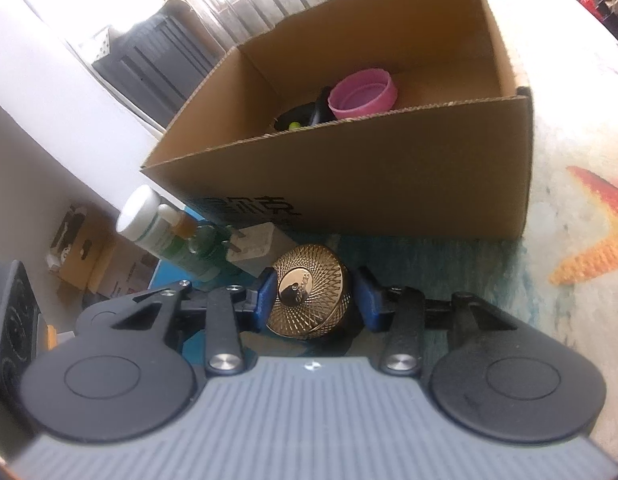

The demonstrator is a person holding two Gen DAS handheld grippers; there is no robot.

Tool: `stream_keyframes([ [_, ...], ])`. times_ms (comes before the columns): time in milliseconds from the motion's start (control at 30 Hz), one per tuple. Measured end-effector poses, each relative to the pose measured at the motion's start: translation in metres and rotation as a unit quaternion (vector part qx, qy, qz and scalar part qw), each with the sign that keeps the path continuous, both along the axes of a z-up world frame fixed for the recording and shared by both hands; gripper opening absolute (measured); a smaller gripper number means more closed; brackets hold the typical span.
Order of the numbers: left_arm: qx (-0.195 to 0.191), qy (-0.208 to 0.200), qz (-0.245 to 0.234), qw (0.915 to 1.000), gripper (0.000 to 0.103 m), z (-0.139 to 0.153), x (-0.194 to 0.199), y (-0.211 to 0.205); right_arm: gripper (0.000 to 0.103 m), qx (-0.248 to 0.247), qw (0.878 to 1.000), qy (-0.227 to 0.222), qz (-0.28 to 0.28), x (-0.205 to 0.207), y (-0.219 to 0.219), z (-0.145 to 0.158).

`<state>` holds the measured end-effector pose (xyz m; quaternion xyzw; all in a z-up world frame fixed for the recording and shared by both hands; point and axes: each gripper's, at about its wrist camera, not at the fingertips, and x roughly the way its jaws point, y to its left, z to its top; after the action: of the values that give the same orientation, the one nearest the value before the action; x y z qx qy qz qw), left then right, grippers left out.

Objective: Organize rigid objects
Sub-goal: 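Close the right tool on the gold lid and lift the jar, then carry the gold-lidded jar into the box and release it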

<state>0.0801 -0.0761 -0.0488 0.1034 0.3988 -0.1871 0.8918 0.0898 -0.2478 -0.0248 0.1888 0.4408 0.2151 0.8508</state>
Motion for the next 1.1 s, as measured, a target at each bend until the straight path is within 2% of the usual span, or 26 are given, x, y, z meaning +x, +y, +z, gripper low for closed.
stream_keyframes([
  [167,-0.003,-0.024,0.001,0.9997,0.054,0.027,-0.015,-0.003,0.042,0.000,0.999,-0.032,-0.003,-0.020,-0.001,0.028],
  [367,-0.012,-0.085,0.003,0.9963,0.054,0.079,-0.023,-0.007,0.042,-0.019,0.994,-0.105,0.009,-0.035,-0.003,0.084],
  [467,-0.019,-0.101,0.007,0.9946,0.054,0.101,-0.013,-0.011,0.042,-0.028,0.991,-0.132,0.021,-0.026,-0.007,0.110],
  [600,-0.027,-0.103,0.015,0.9943,0.054,0.121,0.016,-0.020,0.042,-0.044,0.987,-0.152,0.038,-0.001,-0.013,0.135],
  [700,-0.034,-0.083,0.021,0.9958,0.054,0.126,0.047,-0.025,0.043,-0.055,0.987,-0.140,0.050,0.032,-0.019,0.143],
  [800,-0.051,-0.043,0.030,0.9973,0.054,0.121,0.090,-0.031,0.043,-0.062,0.990,-0.109,0.059,0.075,-0.023,0.144],
  [933,-0.068,0.016,0.046,0.9965,0.054,0.102,0.152,-0.030,0.043,-0.083,0.992,-0.067,0.068,0.134,-0.027,0.139],
  [1100,-0.083,0.088,0.071,0.9902,0.054,0.072,0.215,-0.034,0.043,-0.107,0.991,-0.014,0.085,0.199,-0.032,0.119],
])
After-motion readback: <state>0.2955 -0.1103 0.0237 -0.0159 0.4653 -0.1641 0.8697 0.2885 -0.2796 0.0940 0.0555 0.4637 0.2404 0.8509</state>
